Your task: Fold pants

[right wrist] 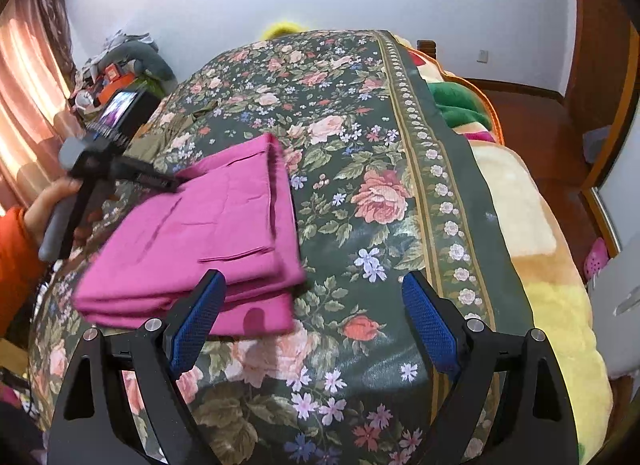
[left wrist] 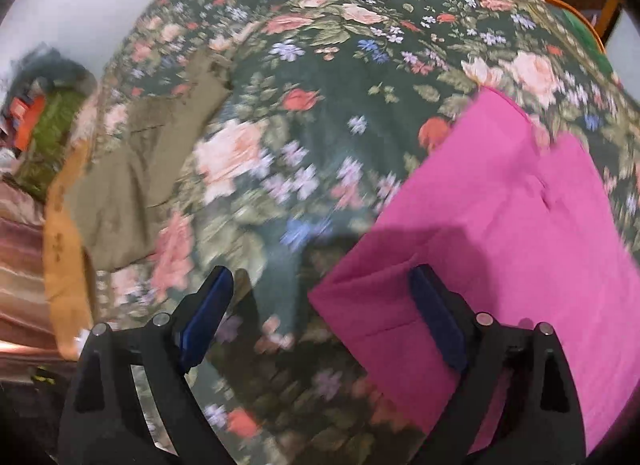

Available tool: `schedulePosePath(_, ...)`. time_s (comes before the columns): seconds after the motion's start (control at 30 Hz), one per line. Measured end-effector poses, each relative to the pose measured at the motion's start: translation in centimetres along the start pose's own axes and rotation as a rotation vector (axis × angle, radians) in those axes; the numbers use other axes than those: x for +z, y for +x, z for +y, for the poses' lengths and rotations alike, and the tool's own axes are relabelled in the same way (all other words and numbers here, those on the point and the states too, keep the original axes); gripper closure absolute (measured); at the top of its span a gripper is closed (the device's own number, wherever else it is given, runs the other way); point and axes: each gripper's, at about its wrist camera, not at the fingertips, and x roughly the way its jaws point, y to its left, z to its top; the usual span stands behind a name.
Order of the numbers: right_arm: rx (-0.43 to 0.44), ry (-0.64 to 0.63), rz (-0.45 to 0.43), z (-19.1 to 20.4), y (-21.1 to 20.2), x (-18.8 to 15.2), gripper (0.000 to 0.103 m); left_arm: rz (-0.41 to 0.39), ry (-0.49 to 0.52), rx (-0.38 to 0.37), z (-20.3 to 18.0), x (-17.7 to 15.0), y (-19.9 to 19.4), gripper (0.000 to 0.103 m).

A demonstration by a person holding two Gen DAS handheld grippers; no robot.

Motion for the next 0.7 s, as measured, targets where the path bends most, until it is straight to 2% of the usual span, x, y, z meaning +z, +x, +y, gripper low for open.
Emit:
schedulePosePath(0.13, 0.002, -0.002, -0.015, 0.1, -0.3, 0.5, 0.015, -0.010, -0.039, 0.005, 1.6, -2.7, -1.4, 0.011)
schedulePosePath(0.3, 0.007, -0.016, -0.036, 0.4, -0.3, 1.1, 0.015, -0.013, -0.123, -0.047, 4.1, -6.3, -3.1, 0.011)
schedulePosePath(0.47, 0.047, -0.018, -0.019, 0.8, 0.6, 1.5, 0.015, -0.062, -0.150, -0.081, 4.2, -10.1, -5.5, 0.011)
schedulePosePath(0.6, 0.076, -0.025, 0.026, 1.5, 2.1, 1.5, 0.015, -0.084, -0.175, -0.094, 4.1, -11.2, -6.6, 0.011)
schedulePosePath(0.7, 0.078, -0.030, 0.039, 1.7, 2.7, 1.6, 0.016, -0.121, -0.166, -0.056, 4.1, -11.6, -7.5, 0.013)
